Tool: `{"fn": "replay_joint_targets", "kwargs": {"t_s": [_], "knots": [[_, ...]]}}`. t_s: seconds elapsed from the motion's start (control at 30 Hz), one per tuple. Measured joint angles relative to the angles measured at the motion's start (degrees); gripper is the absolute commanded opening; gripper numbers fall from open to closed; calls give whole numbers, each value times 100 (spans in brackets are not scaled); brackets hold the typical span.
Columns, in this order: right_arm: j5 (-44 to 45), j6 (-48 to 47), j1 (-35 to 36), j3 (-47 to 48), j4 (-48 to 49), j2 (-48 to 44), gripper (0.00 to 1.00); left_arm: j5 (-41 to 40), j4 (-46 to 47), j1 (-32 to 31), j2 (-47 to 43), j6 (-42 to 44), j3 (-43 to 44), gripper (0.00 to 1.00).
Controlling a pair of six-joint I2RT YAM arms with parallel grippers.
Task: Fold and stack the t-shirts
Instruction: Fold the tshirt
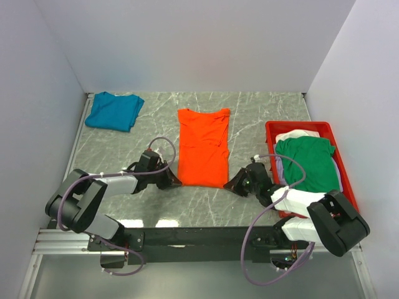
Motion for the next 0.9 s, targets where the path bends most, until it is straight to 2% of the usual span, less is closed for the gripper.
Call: {"fn": "replay_joint_targets", "kwargs": {"t_s": [0.07,0.1,0.3,0.47,0.73,0.9], "knots": [[7,-72,0,28,-122,-26,2,-9,-4,-9,-42,-7,-17,1],[13,-122,0,33,-195,-68,0,-26,-44,-17,-96,-9,-39,1],[-127,-317,0,13,-684,-800,0,-120,-315,-111,-898,-11,-352,1],[-363,-442,44,-210,-1305,-2048,0,-256,-765,-433,-2074,-103,-726,1],[-586,-588,162,-293,-3047,-4242,0,-581,-1825,-1167,-4039,-511,-949,1],[-549,-776,175,59,-3897,-4478,0,-765,-2396,-1222,-4553,-627,-920,1]]}}
